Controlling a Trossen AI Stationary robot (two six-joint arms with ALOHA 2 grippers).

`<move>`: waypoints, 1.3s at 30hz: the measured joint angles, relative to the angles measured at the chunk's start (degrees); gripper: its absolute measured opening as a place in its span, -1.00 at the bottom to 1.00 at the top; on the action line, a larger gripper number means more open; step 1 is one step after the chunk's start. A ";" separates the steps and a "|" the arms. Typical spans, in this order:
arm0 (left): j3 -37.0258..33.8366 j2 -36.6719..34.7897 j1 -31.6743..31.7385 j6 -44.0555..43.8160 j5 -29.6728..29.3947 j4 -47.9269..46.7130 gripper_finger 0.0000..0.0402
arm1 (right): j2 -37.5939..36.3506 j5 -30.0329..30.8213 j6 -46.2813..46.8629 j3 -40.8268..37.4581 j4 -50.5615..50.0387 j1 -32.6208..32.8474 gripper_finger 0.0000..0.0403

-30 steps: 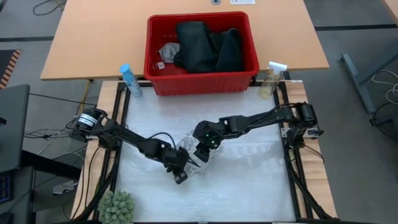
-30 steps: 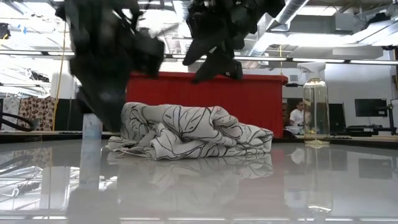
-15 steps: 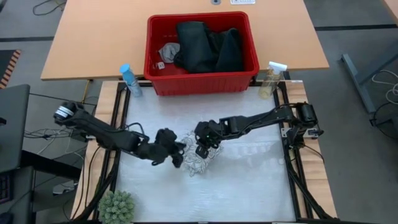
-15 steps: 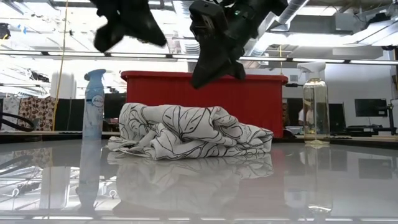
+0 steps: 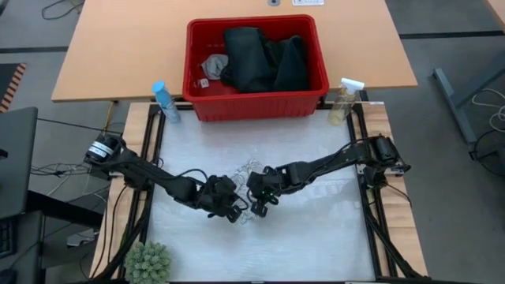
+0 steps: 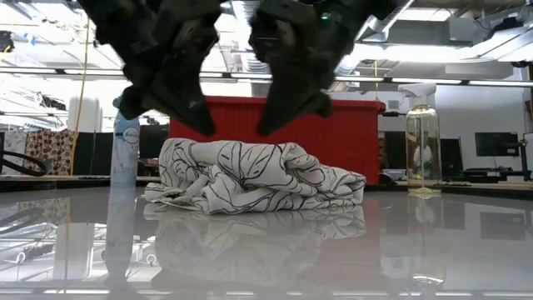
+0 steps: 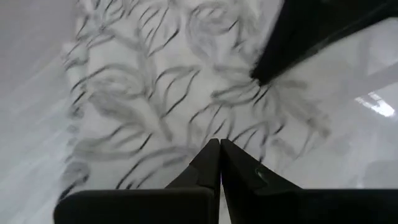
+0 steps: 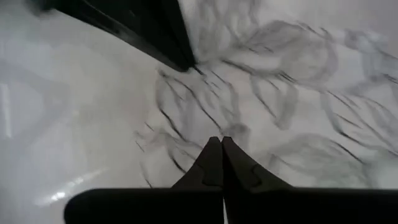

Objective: Fold laundry
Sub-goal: Fold the white-patterned shirt

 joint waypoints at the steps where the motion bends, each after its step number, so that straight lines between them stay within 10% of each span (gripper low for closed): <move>1: -0.02 0.02 -0.23 -0.71 -0.13 -1.26 -1.00 | 0.75 -0.25 0.21 0.13 1.28 0.32 -0.93; 26: -10.29 -0.02 1.87 -7.59 5.03 -3.48 -1.00 | 6.00 -2.99 -3.25 0.04 -6.90 1.53 -0.80; 39: -3.84 -8.02 2.69 -1.88 3.83 -5.69 -1.00 | -7.72 3.18 -3.69 0.13 -18.08 -6.25 -0.75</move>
